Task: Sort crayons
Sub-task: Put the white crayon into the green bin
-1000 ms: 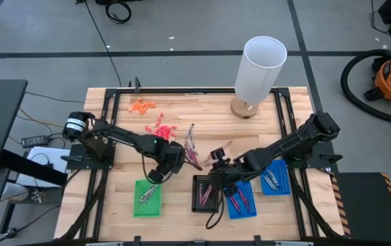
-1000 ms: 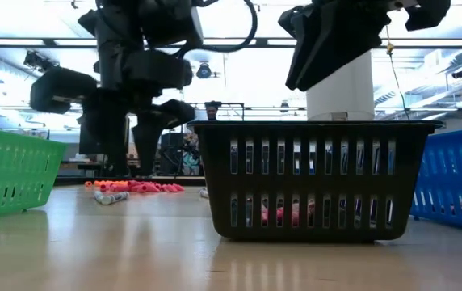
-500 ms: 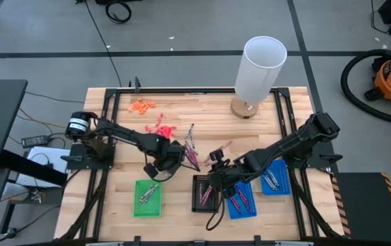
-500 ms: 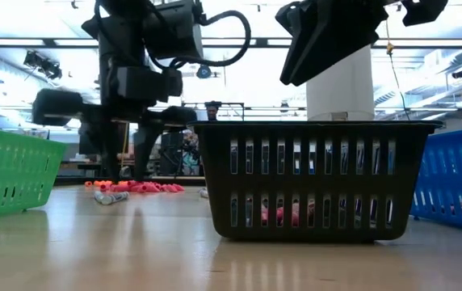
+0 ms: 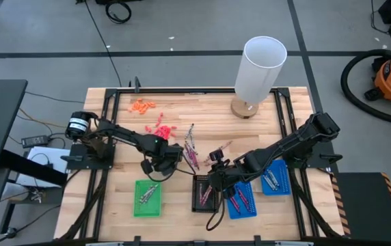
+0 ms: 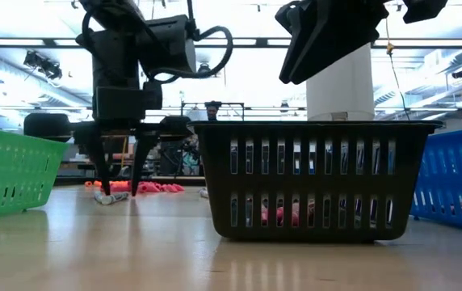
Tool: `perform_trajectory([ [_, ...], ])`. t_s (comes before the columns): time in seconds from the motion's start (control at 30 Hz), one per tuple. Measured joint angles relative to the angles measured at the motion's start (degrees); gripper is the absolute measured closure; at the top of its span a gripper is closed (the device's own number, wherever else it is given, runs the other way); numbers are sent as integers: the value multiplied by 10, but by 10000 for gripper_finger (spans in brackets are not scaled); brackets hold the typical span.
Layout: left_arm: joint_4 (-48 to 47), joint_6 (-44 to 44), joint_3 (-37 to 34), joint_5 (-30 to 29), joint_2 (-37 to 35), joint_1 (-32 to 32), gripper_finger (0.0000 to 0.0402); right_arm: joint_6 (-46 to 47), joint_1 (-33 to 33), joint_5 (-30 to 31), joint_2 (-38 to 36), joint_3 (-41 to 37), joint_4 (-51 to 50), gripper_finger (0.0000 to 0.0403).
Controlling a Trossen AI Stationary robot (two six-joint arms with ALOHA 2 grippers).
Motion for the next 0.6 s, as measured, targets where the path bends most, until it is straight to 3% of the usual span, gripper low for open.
perform_trajectory([
  [0.6,11,-1,-7,-4,-1,0,260,0,0,0,0,0,4,302],
])
